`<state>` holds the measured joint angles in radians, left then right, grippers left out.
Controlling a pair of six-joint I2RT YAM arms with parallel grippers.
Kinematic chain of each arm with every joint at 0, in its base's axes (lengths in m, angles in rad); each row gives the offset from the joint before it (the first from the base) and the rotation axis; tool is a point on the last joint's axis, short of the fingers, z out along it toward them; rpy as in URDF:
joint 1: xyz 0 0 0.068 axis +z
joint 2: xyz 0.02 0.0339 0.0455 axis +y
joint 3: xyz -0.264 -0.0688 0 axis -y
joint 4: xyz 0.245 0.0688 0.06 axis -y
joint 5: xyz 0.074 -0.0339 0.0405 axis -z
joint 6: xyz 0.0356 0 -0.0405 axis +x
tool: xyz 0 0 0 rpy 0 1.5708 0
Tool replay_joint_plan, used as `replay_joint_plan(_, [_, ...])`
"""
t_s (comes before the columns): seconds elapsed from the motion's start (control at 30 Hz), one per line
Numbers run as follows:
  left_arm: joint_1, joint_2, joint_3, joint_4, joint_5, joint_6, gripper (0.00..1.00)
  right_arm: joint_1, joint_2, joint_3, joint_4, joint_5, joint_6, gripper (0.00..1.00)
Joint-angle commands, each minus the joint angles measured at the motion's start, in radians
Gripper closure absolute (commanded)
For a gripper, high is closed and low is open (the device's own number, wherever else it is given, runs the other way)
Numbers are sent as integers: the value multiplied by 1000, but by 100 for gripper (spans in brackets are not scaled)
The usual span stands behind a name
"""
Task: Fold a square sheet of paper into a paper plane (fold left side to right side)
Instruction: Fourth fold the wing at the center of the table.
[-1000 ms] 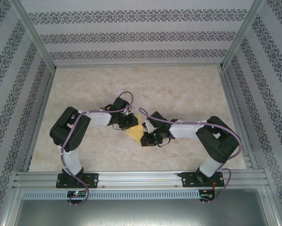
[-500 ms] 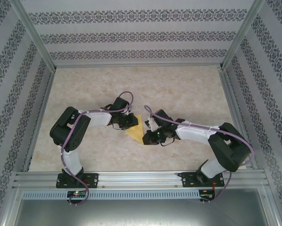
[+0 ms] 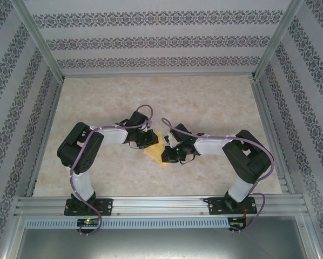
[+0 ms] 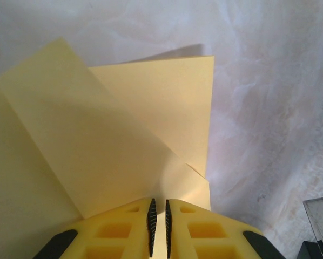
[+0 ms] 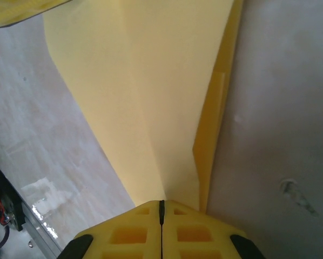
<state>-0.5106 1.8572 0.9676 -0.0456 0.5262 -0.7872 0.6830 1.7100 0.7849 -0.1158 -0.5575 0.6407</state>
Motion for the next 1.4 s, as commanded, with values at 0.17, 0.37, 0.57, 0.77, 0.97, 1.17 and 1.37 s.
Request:
replay_joint_plan(0.17, [14,41,43,-122,-85,84,81,0,36,-42,-103,55,-11,100])
replay_joint_plan(0.37, [69,79,113,-132,-82,149,81,-4,21,-105,-91,48,-1,100])
replay_joint_plan(0.57, [125,132,164,-84,-69,208,81,-4,21,-139,-43,24,18,100])
replay_joint_plan(0.77, [188,145,154,42,-46,209,81,-5,12,-144,-36,23,16,100])
replay_joint_plan(0.97, [216,71,157,98,-6,210,78,-7,16,-142,-24,25,19,100])
replay_joint_plan(1.17, [203,-111,99,56,10,215,78,-8,18,-141,-22,36,19,100])
replay_joint_plan(1.37, [115,-274,-68,77,20,160,79,-8,17,-142,-22,41,19,100])
